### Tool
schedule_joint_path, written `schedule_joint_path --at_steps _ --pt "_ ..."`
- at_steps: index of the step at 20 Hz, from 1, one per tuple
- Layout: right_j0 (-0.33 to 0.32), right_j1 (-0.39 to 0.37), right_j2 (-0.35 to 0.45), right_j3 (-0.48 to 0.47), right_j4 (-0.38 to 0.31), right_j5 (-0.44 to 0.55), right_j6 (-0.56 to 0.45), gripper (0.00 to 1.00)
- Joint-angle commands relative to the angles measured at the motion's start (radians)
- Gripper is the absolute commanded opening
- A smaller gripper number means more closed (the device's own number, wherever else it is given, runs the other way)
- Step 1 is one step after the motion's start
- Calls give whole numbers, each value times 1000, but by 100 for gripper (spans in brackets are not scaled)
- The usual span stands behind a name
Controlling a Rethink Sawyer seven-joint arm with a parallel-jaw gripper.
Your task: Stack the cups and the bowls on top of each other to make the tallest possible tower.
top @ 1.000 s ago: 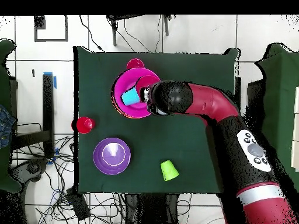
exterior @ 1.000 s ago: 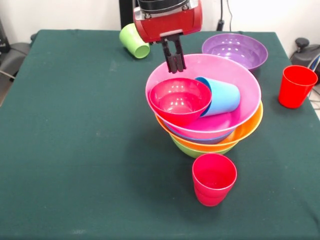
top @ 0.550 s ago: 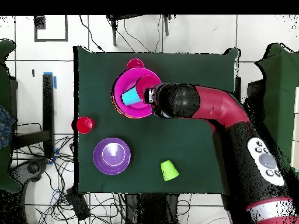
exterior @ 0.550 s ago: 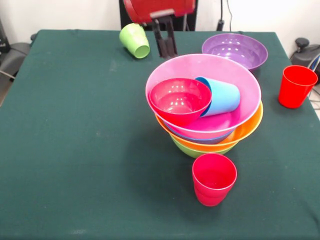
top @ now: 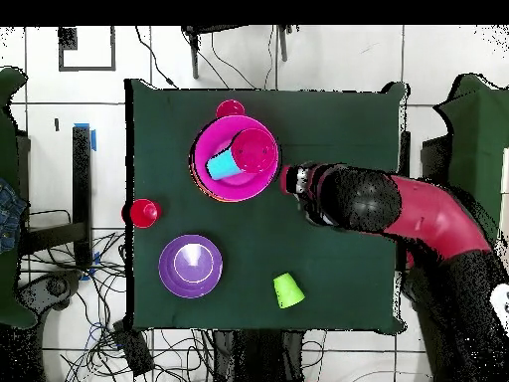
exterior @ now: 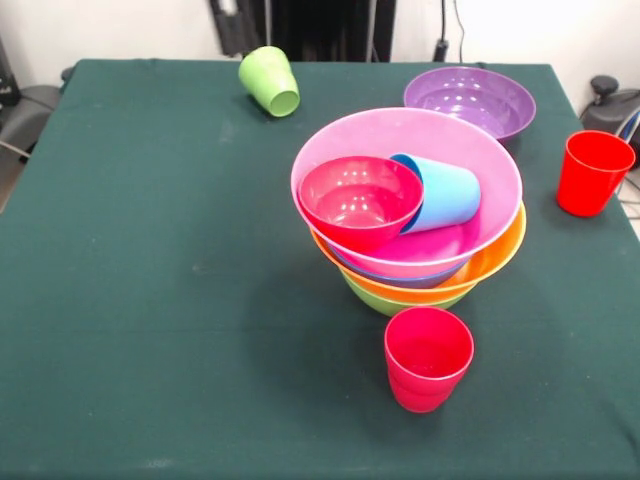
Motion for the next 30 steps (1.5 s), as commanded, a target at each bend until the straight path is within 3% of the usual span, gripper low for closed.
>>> schedule_joint_path --at_steps 1,4,9,13,23,24,27,29,30 --pt "-48 54 43 123 -250 -92 -258 0" --pt "-106 123 89 147 -328 -157 -288 0" --pt "-154 175 137 180 -453 -201 -296 0" --pt "-224 153 205 266 -468 -199 -273 0" --pt "-398 127 353 407 -453 -44 -341 0" --pt "-431 140 386 419 -460 -23 -355 100" --pt "-453 152 381 414 -463 4 -372 100" --pt "-472 180 415 413 -512 15 -450 100" --pt "-478 221 426 414 -562 -26 -474 100"
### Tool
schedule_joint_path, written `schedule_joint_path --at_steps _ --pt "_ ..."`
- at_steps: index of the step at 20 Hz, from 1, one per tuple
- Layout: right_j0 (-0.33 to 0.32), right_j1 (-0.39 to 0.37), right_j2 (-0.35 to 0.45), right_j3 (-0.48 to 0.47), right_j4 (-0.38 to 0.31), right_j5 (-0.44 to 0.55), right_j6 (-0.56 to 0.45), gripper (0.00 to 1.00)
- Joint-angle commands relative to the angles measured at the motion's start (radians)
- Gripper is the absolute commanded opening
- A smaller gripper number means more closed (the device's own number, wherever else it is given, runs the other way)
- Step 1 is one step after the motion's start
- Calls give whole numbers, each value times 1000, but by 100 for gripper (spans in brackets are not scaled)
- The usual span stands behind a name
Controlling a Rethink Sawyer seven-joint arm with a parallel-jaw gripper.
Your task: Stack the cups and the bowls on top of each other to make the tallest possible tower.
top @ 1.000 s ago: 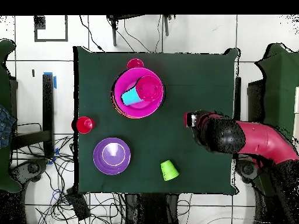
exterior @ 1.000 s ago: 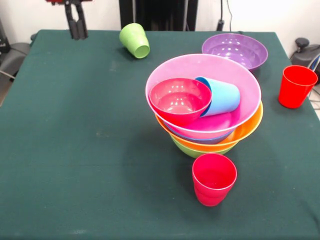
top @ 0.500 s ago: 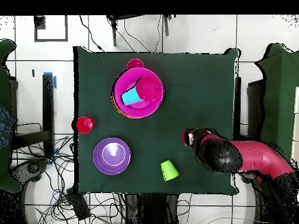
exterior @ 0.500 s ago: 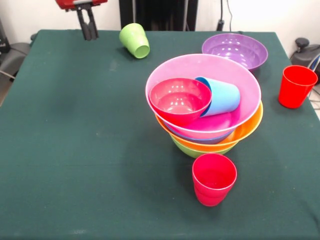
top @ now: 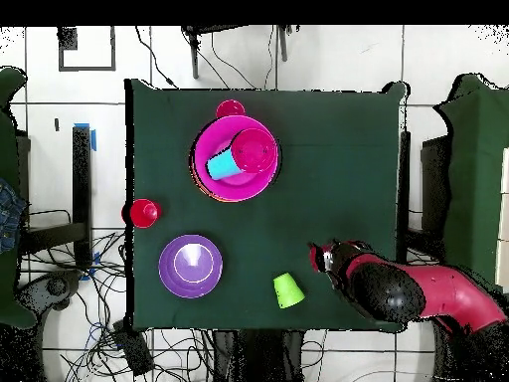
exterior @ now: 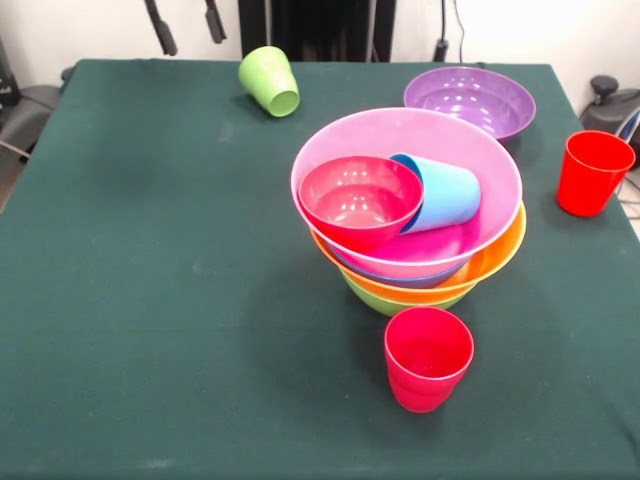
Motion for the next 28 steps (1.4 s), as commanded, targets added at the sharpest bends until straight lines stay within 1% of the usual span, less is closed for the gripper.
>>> schedule_joint_path --at_steps 1,2,3,4,5,6,8,10,11,13,15,16,17,18,19,20,21,22,24,26,28 --pt "-34 148 129 78 -207 86 -473 100" --pt "-34 200 128 75 -271 19 -470 100" --pt "-42 236 134 75 -311 -19 -476 100" --pt "-46 279 131 72 -365 -65 -479 100" --pt "-54 304 141 73 -396 -81 -495 100" --pt "-73 331 168 86 -446 -107 -547 100" --pt "-84 345 204 104 -508 -128 -605 100" --pt "-88 332 229 125 -553 -152 -617 100" --pt "-89 332 233 130 -565 -154 -620 100" --pt "-107 346 244 144 -586 -164 -656 100" --pt "-118 352 251 160 -582 -162 -658 100" --pt "-125 340 270 175 -564 -152 -667 100" --pt "-134 342 273 177 -551 -139 -680 100" --pt "-156 346 293 179 -503 -104 -712 100" --pt "-174 355 302 178 -479 -85 -738 100" --pt "-203 358 331 182 -436 -60 -762 100" --pt "-217 359 342 180 -419 -46 -780 100" --pt "-235 355 370 183 -387 -22 -812 100" --pt "-256 350 396 181 -355 10 -855 100" --pt "-274 356 410 178 -337 28 -883 100" --pt "-280 365 404 176 -348 34 -918 100"
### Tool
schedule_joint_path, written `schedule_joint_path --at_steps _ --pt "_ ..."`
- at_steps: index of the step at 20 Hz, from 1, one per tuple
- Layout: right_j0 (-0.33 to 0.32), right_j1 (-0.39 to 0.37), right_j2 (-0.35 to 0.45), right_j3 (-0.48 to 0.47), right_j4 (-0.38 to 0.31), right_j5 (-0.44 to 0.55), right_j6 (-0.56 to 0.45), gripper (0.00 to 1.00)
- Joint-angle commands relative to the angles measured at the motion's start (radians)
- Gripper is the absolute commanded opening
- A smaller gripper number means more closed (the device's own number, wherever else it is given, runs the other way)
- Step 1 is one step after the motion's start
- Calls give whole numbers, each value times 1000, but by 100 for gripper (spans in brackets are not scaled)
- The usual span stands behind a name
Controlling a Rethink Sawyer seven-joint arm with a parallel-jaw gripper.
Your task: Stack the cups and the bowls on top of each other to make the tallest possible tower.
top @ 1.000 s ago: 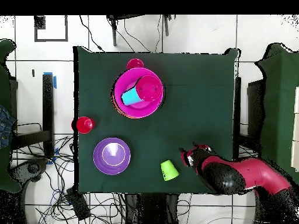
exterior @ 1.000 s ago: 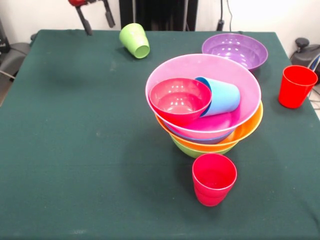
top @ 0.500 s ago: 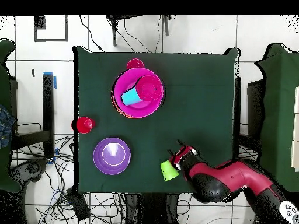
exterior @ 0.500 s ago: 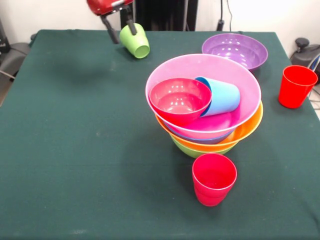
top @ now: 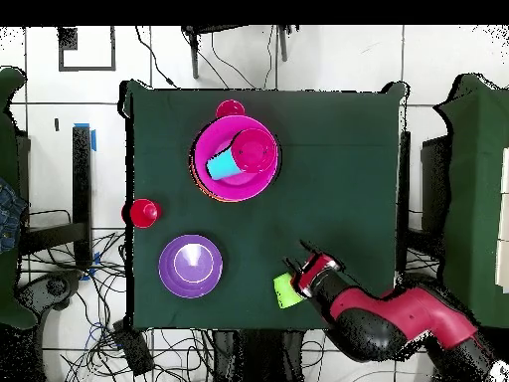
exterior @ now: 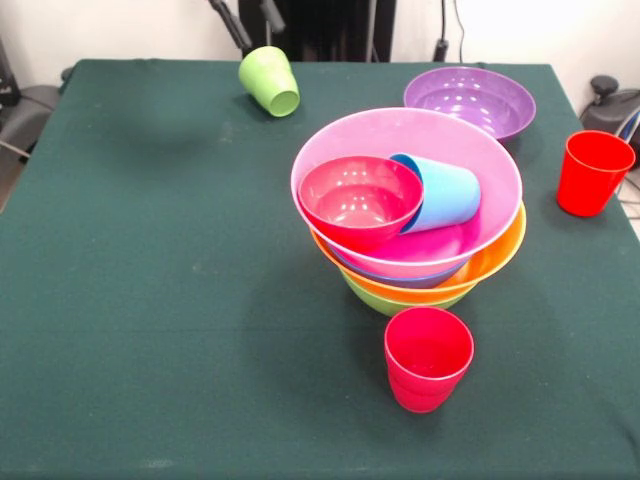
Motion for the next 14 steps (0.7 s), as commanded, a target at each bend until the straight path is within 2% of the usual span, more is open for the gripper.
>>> schedule_joint_path --at_steps 1,10,14 --pt "-11 46 74 22 6 157 -447 100" --pt "-34 97 -52 31 -141 95 -505 100" --pt "-64 125 -78 47 -170 84 -542 100"
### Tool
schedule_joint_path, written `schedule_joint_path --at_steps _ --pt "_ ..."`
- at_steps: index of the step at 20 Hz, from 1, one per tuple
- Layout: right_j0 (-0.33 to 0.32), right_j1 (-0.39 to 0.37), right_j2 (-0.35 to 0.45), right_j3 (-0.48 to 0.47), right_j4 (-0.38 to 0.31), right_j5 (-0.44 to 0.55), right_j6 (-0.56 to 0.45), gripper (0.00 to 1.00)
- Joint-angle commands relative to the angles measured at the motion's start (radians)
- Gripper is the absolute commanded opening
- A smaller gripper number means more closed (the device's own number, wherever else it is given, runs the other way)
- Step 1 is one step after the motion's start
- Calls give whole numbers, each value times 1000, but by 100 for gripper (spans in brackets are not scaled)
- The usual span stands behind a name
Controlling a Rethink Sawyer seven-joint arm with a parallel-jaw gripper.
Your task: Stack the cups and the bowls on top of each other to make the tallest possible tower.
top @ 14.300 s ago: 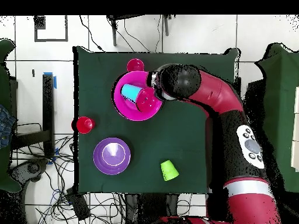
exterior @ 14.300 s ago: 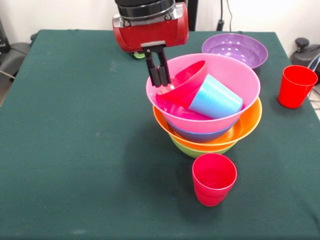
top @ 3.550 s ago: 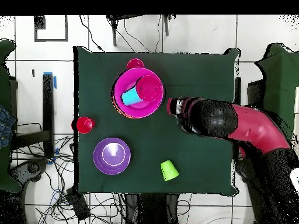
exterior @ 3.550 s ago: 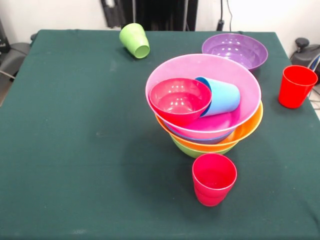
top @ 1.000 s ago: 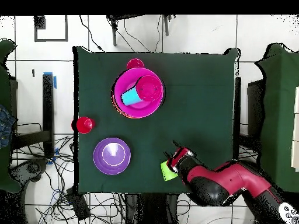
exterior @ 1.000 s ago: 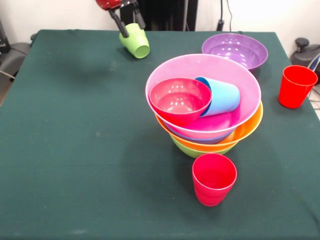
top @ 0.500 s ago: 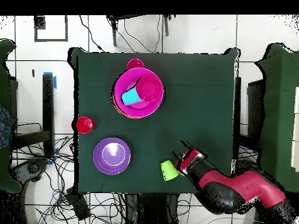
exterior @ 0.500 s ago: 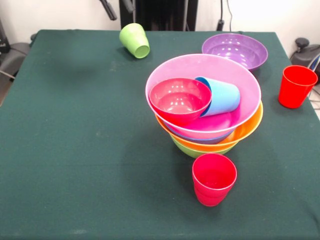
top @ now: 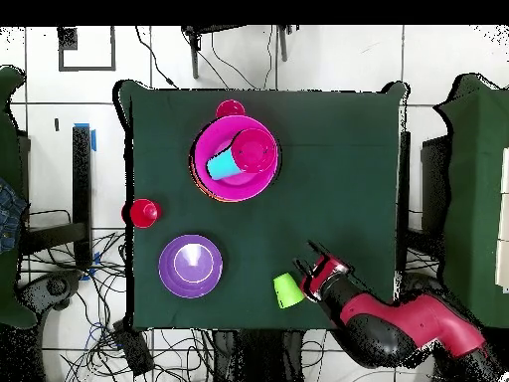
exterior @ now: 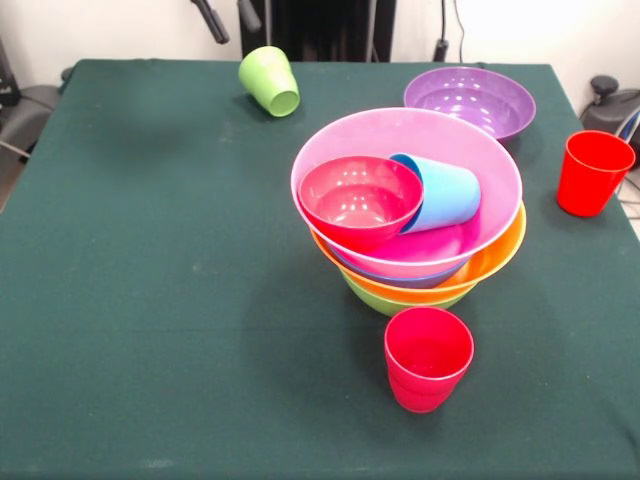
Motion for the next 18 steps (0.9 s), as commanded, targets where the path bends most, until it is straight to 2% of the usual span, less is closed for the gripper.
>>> schedule_joint_path --at_steps 1,3,6,12,13,18 --pt "-8 93 -92 52 -130 74 -367 100" --pt "-32 119 -105 51 -129 82 -400 100" --pt "-84 187 -133 28 -120 112 -509 100" --pt "-146 247 -168 -10 -101 170 -677 100" --pt "-145 249 -170 -11 -100 170 -679 100" --pt "-172 309 -251 -36 -154 131 -748 100"
